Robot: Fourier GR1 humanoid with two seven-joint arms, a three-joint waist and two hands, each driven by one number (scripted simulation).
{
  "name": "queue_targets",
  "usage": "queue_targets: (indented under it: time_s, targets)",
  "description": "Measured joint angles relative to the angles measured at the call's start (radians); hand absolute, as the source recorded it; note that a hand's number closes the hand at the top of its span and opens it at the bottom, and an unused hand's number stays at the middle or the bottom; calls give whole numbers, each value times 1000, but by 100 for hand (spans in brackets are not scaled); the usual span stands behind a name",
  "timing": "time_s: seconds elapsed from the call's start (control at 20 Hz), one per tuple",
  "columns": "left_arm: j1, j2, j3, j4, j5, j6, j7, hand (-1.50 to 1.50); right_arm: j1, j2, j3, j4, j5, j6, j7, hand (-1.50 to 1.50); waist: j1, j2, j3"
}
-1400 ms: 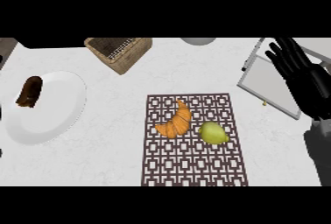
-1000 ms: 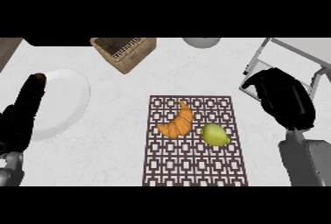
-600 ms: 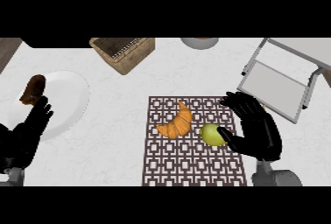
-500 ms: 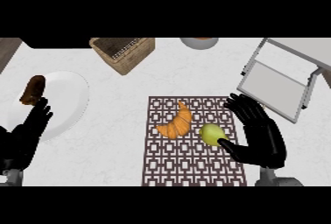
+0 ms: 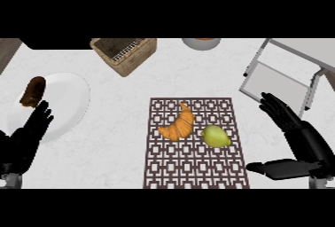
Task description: Pick the lemon from the placemat and place it in the tiered shelf
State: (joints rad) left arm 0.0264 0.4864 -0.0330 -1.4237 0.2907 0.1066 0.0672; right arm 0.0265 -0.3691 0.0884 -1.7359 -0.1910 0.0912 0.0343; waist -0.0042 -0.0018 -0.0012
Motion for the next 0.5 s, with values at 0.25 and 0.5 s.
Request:
queue_targets:
  time_s: [0.25, 0.5]
  targets:
    - [-9, -8, 4, 26, -6, -12, -20, 0, -41, -151, 64, -20, 100, 132, 52, -150, 9, 2, 0]
    - [-2, -10, 15, 24, -13, -28, -22, 0, -80, -208, 125, -17, 208, 208, 74, -150, 10, 2, 1]
